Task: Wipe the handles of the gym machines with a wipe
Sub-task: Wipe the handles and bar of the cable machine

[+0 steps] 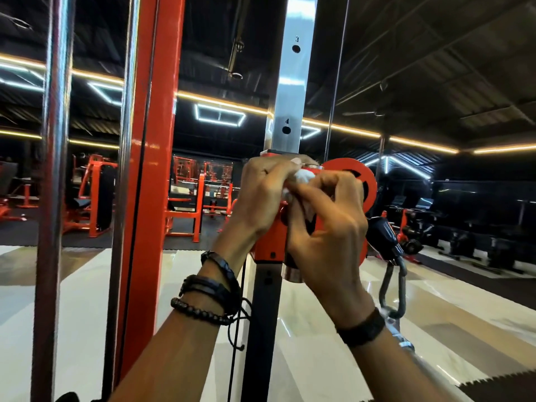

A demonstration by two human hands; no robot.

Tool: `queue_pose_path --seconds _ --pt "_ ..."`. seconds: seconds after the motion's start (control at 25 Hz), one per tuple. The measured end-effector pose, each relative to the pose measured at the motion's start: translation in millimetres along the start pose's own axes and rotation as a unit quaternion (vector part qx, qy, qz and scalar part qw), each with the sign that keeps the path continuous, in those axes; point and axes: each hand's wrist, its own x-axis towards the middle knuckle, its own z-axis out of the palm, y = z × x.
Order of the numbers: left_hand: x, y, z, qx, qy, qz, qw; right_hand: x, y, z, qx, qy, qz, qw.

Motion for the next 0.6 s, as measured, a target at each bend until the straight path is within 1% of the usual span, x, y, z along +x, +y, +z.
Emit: queue_pose_path --seconds 0.08,0.16,0.2,0.28,0.36,0.4,0.44,0.52,0.6 --pt "2 1 1 -0.008 -0.002 0.002 1.0 -47 -6 -10 0.0 -0.03 0.025 0.999" --pt "0 -2 3 -0.018 0.004 -0.001 1.0 -77 -16 -18 0.004 -0.049 0.029 0.998" --pt "-1 -3 5 -0.02 0.012 -0.004 1.0 -72 -14 -17 0.002 -0.045 0.027 0.999" --pt "1 -4 5 -0.023 0.014 -0.006 1.0 -31 -6 -12 -0.008 -0.011 0.032 0.999" --pt "4 -5 5 -0.026 0.017 -0.004 1.0 9 0 -9 0.011 0.011 0.044 0.999" --pt "3 -4 5 -0.025 0.023 -0.007 0.999 12 1 -9 0.023 0.011 0.047 0.999" --pt "3 -3 6 -0.024 0.027 -0.014 0.999 0 1 -10 0.03 0.008 0.058 0.998" --pt "1 -4 7 -0.019 0.026 -0.03 0.999 -53 -8 -16 0.046 -0.02 0.098 0.994" --pt "-4 -2 10 -0.016 0.031 -0.032 0.999 -93 -21 -31 0.097 -0.041 0.128 0.986"
